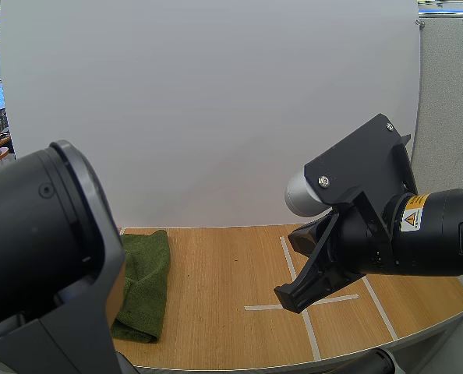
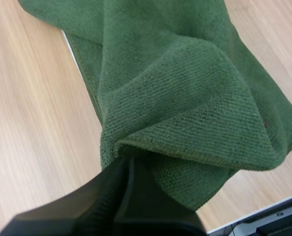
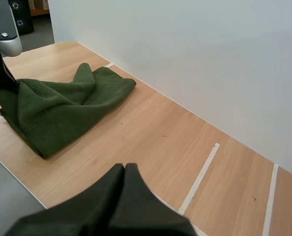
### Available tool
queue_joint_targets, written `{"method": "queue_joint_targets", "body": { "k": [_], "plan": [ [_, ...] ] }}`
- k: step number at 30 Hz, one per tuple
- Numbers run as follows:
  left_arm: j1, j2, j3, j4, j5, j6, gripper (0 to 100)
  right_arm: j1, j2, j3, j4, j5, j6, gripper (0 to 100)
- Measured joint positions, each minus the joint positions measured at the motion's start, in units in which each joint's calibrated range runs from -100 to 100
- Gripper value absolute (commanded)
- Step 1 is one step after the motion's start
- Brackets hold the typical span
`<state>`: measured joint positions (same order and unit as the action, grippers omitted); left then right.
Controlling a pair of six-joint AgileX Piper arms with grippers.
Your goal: Fold the towel
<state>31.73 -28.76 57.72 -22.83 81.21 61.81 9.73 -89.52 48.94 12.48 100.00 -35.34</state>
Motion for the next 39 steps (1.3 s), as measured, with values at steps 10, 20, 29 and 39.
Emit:
{"method": "queue_joint_targets", "body": {
  "k": [10,20,29,39],
  "plan": [
    [0.00,-1.34,-1.58,-1.60,-1.48,0.09,91,0.00,0.00,0.00,0.79,0.00,0.00,0],
    [0.00,-1.34,-6.16,-4.84,-0.75,0.09,91,0.00,4.04,0.00,2.70,0.00,-0.45,0],
    [0.00,-1.34,-13.51,-11.55,12.59,-0.02,91,0.00,22.54,0.00,11.26,-0.09,-2.87,0],
    [0.00,-1.34,-14.85,-13.72,16.64,-2.34,91,0.06,51.65,0.10,25.01,-20.20,-13.27,0]
  ]
}}
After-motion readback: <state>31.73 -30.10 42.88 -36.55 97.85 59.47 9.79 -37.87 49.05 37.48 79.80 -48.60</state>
